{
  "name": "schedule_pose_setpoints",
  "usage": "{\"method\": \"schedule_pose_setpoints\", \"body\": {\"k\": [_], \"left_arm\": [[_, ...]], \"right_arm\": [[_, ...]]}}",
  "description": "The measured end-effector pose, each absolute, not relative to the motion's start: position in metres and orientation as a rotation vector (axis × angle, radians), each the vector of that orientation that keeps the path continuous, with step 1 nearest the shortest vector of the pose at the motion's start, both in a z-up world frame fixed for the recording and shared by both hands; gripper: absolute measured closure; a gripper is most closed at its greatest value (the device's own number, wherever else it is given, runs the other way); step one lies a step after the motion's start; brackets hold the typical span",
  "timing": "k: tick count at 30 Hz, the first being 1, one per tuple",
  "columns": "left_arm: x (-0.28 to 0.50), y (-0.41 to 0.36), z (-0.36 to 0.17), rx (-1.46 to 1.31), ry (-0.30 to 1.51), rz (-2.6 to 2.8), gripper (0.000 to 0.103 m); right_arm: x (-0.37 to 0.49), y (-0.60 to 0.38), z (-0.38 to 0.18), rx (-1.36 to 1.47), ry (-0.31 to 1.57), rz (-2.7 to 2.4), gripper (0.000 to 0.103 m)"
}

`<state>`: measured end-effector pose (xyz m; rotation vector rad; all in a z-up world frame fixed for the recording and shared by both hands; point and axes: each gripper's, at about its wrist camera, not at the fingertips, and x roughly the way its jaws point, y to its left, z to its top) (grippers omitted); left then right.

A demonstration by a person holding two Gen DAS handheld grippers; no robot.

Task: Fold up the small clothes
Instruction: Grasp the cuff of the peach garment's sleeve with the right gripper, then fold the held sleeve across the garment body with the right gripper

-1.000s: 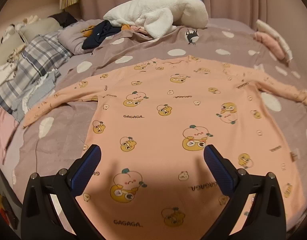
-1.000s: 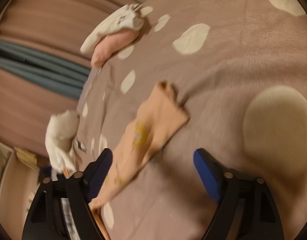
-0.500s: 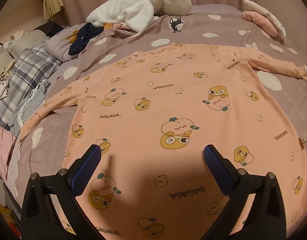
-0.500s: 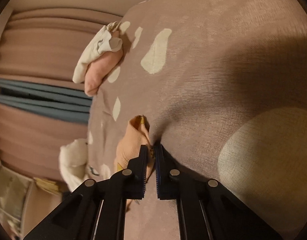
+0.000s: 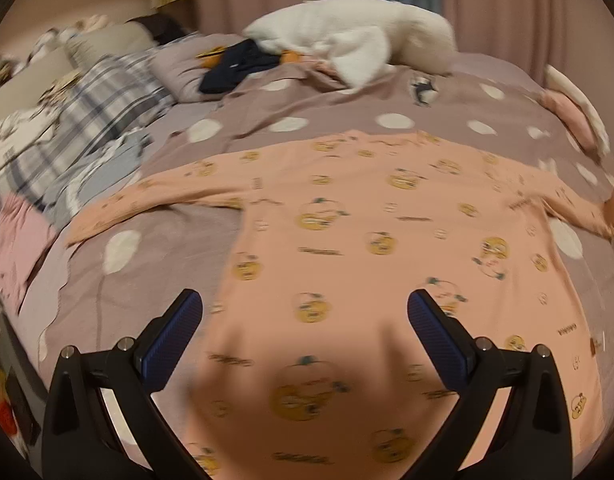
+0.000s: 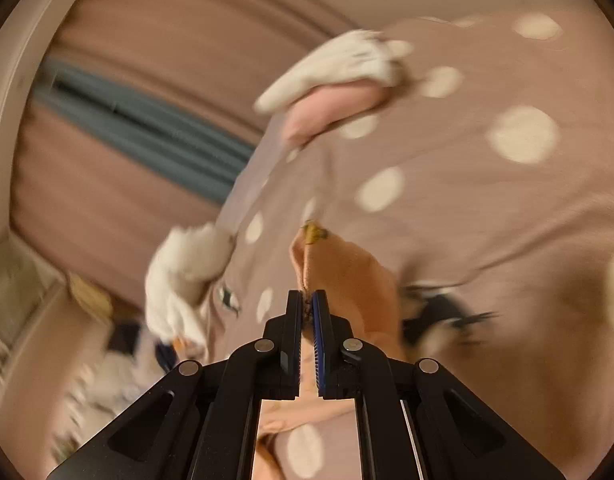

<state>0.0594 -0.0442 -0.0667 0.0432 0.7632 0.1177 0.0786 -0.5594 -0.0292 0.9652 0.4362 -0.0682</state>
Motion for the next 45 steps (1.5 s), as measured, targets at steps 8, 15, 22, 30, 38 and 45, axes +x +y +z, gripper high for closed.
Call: {"method": "schedule_pose_setpoints", "body": {"k": [8, 15, 22, 30, 38, 45], "left_arm": [[0.043, 0.015, -0.046, -0.018, 0.726, 0.214, 0.000], [0.031, 0.070, -0.032, -0.234, 0.717, 0.198, 0.000], [0.028, 0.106, -0.030, -0.164, 0.693, 0.388, 0.000], [0.024, 0.151, -0.041, -0.300, 0.722, 0.423, 0.000], [0.022, 0.148, -0.040, -0.333, 0.720, 0.395, 0.000], [0.022, 0.123, -0.036, -0.232, 0.686, 0.327, 0.000]], "right_arm": [[0.165, -0.378, 0.029, 0.708, 0.629, 0.152, 0.097], [0.226, -0.189, 0.011, 0.514, 0.786, 0.346, 0.097], [0.236, -0.084, -0.058, 0.313, 1.002, 0.333, 0.097], [0.212, -0.070, -0.044, 0.434, 1.098, 0.514, 0.054], [0.183, -0.088, -0.015, 0.395, 0.992, 0.516, 0.043], [0.137, -0.137, -0.032, 0.382, 0.937, 0.378, 0.020]]}}
